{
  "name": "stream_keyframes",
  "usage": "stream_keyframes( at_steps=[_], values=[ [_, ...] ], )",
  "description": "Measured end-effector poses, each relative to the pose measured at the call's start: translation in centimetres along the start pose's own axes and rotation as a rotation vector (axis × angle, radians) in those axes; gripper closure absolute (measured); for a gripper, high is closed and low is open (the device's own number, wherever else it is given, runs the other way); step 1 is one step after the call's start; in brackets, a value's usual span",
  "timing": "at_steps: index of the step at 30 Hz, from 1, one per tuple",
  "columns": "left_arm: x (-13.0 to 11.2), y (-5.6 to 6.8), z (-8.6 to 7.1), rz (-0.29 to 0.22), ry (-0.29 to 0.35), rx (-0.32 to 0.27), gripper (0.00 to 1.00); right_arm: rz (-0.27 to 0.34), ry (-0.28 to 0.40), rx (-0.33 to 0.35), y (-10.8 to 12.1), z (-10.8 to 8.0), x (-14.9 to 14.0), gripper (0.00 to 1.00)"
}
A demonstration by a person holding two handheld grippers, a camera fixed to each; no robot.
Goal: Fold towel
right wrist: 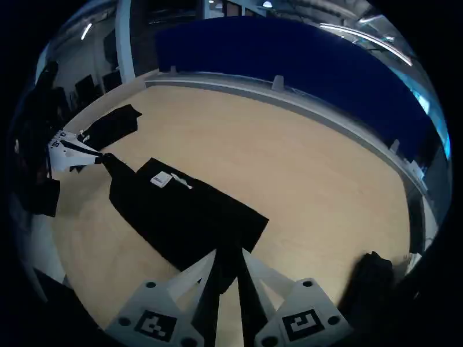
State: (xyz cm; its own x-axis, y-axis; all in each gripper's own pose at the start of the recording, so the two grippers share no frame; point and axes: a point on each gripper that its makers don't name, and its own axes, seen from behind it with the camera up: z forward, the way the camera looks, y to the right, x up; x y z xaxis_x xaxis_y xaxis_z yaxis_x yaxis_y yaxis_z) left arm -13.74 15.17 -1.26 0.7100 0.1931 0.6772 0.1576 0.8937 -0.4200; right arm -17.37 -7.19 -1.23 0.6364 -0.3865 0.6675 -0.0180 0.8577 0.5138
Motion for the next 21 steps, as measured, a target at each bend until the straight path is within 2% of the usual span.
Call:
stream_keyframes(
  at_steps=[15,21],
  values=[
    [-0.8,-0.6,3.8,-0.010,-0.027,-0.008,0.93,0.042,-0.053,-0.005,0.6,3.2,-1.4,0.82],
    [-1.2,-1.2,4.9,-0.020,-0.031,0.010,0.93,0.055,-0.060,-0.023,0.9,4.0,-1.8,0.73]
  ],
)
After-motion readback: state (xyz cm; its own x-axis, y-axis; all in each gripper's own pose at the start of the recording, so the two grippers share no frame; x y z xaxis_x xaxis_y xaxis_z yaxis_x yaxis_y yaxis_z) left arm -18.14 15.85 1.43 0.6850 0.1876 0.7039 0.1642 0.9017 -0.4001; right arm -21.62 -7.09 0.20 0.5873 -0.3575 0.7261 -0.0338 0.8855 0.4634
